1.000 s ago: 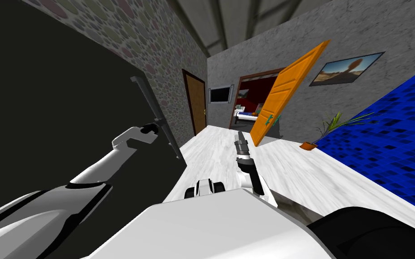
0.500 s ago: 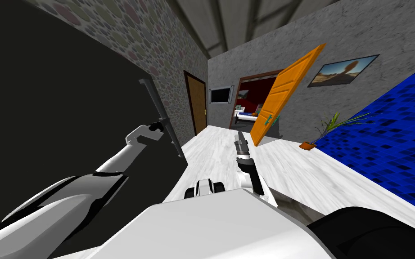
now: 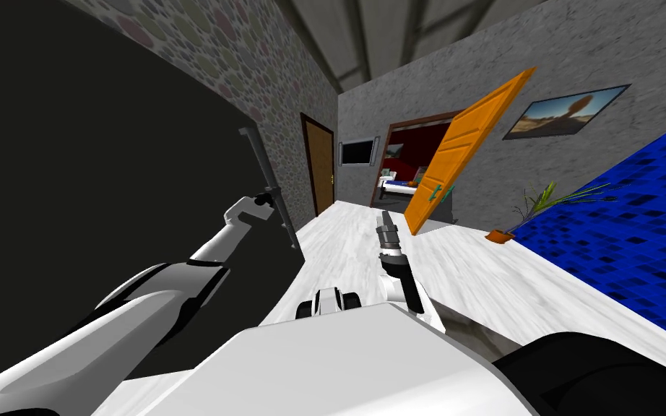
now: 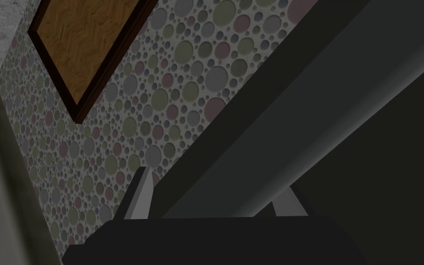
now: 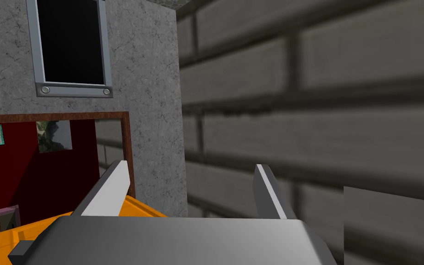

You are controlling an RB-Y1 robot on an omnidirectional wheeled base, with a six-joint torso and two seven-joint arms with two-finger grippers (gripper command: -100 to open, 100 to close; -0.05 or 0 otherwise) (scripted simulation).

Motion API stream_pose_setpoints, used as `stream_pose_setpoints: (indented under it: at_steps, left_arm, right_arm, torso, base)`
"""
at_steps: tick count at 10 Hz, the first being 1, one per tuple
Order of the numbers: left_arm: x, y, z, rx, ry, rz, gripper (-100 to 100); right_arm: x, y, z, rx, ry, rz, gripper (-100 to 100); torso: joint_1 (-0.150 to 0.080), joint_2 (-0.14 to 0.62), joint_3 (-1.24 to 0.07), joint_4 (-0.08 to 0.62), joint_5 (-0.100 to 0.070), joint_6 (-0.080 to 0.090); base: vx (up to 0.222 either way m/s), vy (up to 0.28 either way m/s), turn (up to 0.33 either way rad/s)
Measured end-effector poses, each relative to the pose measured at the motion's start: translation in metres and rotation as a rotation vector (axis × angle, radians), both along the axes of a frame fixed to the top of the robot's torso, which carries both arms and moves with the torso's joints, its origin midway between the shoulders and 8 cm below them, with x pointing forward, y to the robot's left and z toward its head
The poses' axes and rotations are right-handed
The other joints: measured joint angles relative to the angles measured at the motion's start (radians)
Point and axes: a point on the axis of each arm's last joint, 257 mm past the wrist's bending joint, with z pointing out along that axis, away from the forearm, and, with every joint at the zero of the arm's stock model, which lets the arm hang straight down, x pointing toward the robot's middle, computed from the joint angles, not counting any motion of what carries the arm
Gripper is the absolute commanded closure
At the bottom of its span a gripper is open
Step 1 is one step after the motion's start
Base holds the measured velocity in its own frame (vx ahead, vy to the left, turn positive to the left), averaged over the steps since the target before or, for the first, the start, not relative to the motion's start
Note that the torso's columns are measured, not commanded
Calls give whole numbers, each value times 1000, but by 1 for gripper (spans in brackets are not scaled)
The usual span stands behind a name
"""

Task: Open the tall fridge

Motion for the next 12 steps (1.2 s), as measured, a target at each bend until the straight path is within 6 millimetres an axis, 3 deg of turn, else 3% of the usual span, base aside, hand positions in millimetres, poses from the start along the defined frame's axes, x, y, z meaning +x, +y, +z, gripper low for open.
stream_pose_setpoints:
  at_steps: [2,4,6,10,12]
  left_arm:
    - [5,-5,-2,-3,8,4,100]
    - [15,-34,2,14,4,-25,100]
    - [22,-39,0,14,18,-20,100]
    - [37,-109,6,77,24,-78,100]
    - [42,-127,9,83,28,-93,100]
  right_arm:
    - [0,0,0,0,0,0,0]
    - [0,0,0,0,0,0,0]
    - [0,0,0,0,0,0,0]
    - [0,0,0,0,0,0,0]
    - [0,0,0,0,0,0,0]
  torso:
    - [-2,-1,-1,-1,0,-2]
    - [-4,1,0,-1,-2,2]
    - [-6,-2,-2,-1,-2,1]
    - [-9,0,0,0,-4,5]
    - [-15,-3,-2,5,-8,8]
  base:
    - [-32,28,34]
    - [-65,50,17]
    - [-23,35,54]
    - [-82,69,27]
    - [0,-5,8]
